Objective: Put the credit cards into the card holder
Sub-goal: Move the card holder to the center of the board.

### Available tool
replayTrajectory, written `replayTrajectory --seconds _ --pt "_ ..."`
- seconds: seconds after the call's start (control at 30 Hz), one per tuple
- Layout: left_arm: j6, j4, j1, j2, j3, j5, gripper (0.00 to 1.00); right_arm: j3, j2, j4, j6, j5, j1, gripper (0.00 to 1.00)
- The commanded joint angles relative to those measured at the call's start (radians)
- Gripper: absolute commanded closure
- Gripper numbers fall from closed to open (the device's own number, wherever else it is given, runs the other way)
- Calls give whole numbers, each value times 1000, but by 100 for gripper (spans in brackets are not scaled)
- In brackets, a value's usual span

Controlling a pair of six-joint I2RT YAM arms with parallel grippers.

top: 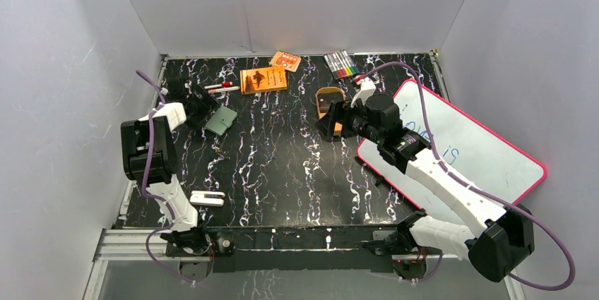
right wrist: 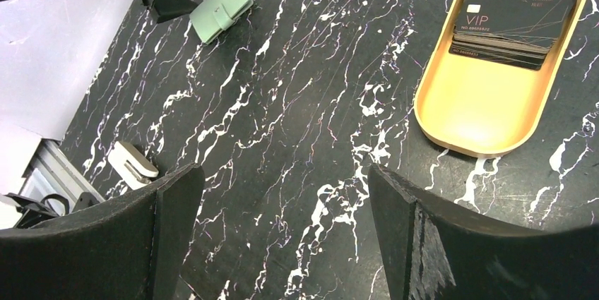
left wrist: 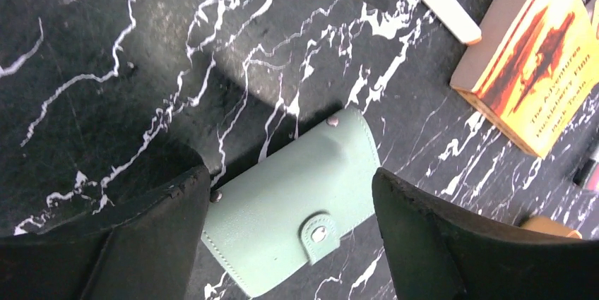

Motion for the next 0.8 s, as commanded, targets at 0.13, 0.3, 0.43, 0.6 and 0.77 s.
replayTrajectory --seconds 0.13,0.3,0.43,0.6,0.77 --pt "11 -18 -24 -128 -193 127 25 -7 -29 41 21 -21 1 6" --pt "27 -34 -69 -174 -234 124 31 -20 -21 47 49 -28 3 6" --pt "26 -73 -87 -192 -218 86 34 -17 16 66 83 -52 8 8" --pt "21 -132 -85 -238 -174 -57 26 -2 54 65 90 -39 43 8" --pt "0 -168 -79 -174 -115 -70 28 2 61 62 91 -31 55 9"
